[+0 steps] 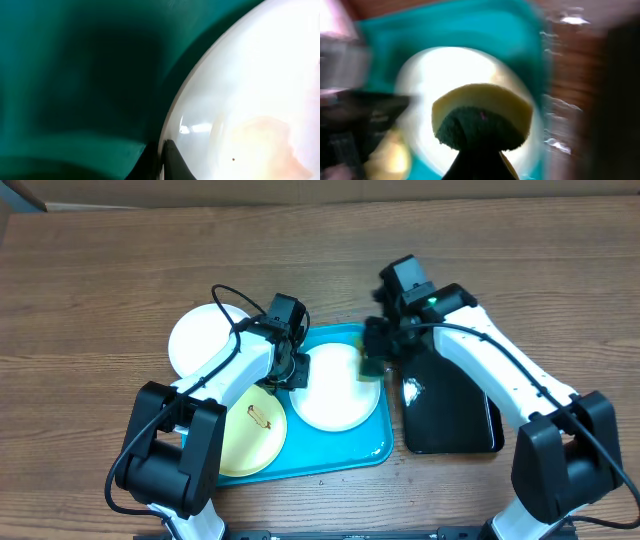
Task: Clean dirty plates on tray and stack at the side
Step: 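Return the sponge with the right gripper to the black tray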
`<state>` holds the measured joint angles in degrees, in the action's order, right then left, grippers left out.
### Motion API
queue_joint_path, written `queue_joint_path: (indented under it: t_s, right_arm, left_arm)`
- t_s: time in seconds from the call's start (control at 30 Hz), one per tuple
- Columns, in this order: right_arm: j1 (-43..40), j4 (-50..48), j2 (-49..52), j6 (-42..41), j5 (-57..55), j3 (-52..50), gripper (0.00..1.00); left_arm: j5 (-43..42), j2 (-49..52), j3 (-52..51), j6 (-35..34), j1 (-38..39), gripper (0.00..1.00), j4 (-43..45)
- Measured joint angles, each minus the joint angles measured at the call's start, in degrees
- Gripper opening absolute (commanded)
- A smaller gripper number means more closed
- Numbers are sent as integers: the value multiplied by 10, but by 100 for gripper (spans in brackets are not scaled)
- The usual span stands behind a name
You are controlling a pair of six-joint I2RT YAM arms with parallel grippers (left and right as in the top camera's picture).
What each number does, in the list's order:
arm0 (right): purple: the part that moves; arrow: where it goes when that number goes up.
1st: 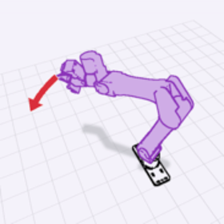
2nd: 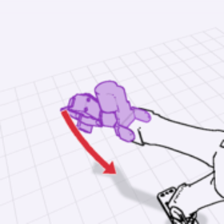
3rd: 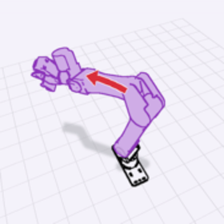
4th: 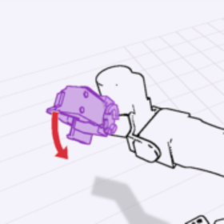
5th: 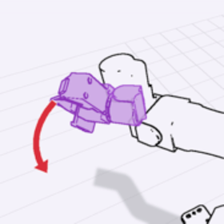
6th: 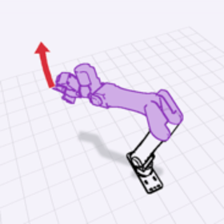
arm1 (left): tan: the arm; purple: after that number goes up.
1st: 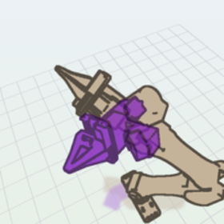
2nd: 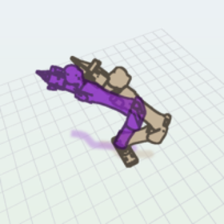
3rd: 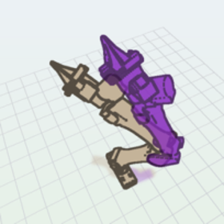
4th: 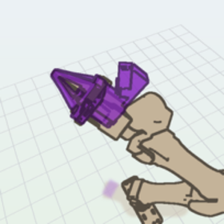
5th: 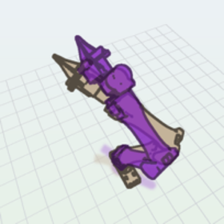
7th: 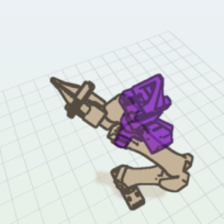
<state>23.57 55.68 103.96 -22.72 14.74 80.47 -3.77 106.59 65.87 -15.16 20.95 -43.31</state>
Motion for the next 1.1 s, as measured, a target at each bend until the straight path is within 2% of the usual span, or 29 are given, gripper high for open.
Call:
queue_joint_path:
  t_s: [0.2, 0.33, 0.57, 0.67, 0.8, 0.83, 0.87, 0.93, 1.03, 1.07, 1.1]
  right_arm:
    - [-81, 83, 0, 3, -64, 0, 4]
    - [-129, 115, 0, 3, -89, -1, 4]
    - [-146, 91, 0, 5, -147, -49, 5]
    - [-146, 62, 0, 5, -158, -81, 10]
    - [-146, 41, 0, 8, -167, -108, 24]
    - [-146, 40, 0, 6, -167, -110, 36]
    - [-146, 39, 0, 6, -167, -111, 40]
    - [-146, 39, 0, 9, -168, -112, 56]
    - [-146, 38, 0, 8, -169, -113, 92]
    - [-146, 37, 0, 8, -170, -113, 100]
    - [-146, 37, 0, 10, -171, -113, 100]
  left_arm:
    - [37, -13, 21, -14, 0, 4, -51]
    - [73, -60, 39, -25, 3, 4, -74]
    - [147, -160, 52, -39, 34, 4, -95]
    - [194, -186, 52, -42, 55, 4, -106]
    - [276, -203, 52, -46, 98, 4, -124]
    - [303, -206, 52, -49, 113, 4, -129]
    - [329, -208, 52, -51, 127, 4, -134]
    - [385, -209, 53, -57, 159, 4, -144]
    - [458, -209, 53, -61, 200, 4, -157]
    - [487, -209, 53, -64, 217, 4, -162]
    - [519, -209, 53, -70, 236, 4, -168]
